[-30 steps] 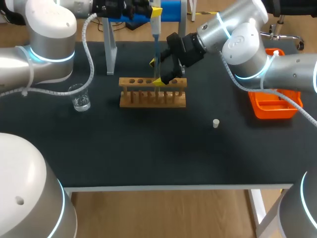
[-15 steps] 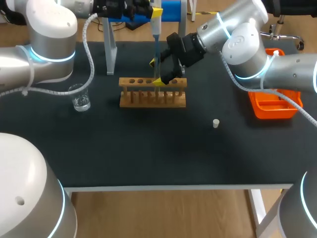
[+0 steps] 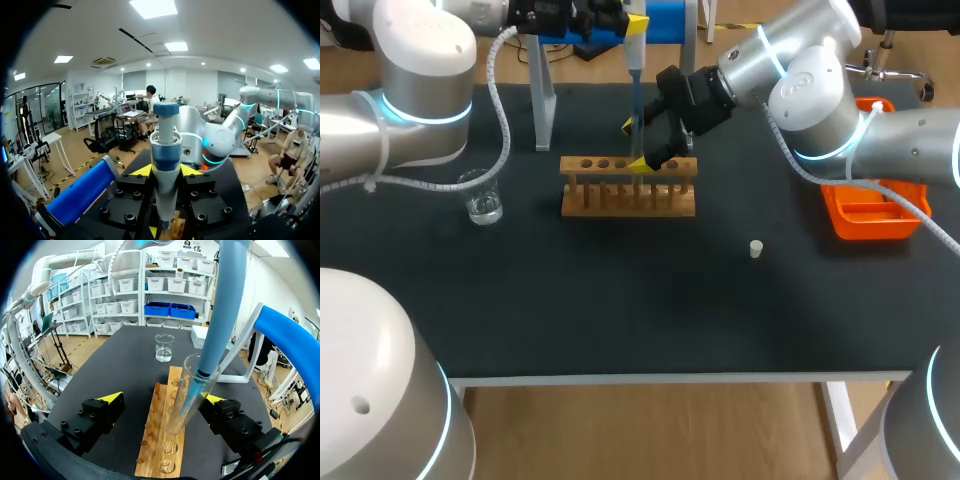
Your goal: Invert the test tube, pick up the pipette, mount the tip to pipette, aspirate from beaker and dispense into the tube, eject the tip, return the pipette, and cap with the stopper.
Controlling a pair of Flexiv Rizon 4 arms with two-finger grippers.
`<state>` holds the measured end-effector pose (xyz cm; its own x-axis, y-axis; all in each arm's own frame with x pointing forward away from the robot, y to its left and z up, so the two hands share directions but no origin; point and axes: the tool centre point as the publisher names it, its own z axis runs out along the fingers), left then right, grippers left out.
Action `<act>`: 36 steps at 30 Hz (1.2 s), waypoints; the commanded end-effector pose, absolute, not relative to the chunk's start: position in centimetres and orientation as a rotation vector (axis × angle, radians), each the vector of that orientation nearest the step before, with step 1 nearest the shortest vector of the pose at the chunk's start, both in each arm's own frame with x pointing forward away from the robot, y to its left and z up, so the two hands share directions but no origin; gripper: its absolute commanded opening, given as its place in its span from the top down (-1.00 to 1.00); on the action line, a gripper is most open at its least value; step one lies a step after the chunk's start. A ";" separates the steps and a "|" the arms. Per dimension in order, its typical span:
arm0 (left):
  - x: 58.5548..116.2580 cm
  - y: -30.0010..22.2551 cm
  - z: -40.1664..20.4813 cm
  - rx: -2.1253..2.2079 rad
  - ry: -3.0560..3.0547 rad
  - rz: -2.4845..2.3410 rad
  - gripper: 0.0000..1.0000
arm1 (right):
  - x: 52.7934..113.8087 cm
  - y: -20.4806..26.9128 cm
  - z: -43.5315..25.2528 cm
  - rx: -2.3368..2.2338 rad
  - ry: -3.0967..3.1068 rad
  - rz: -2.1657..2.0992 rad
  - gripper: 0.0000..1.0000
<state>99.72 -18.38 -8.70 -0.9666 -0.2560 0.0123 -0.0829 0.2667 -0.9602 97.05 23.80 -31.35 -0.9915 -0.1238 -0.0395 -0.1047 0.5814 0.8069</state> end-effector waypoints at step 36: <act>99.7 -18.5 -8.7 -0.323 2.381 -1.788 1.00 | 93.8 12.8 -20.7 0.174 -2.815 -1.555 -1.00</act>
<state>99.72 -18.38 -8.70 -0.9666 -0.2560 0.0123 -0.0829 0.2668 -0.9602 94.24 15.21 -22.74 -0.9909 -0.0515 -0.1242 -0.1328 0.5204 0.8435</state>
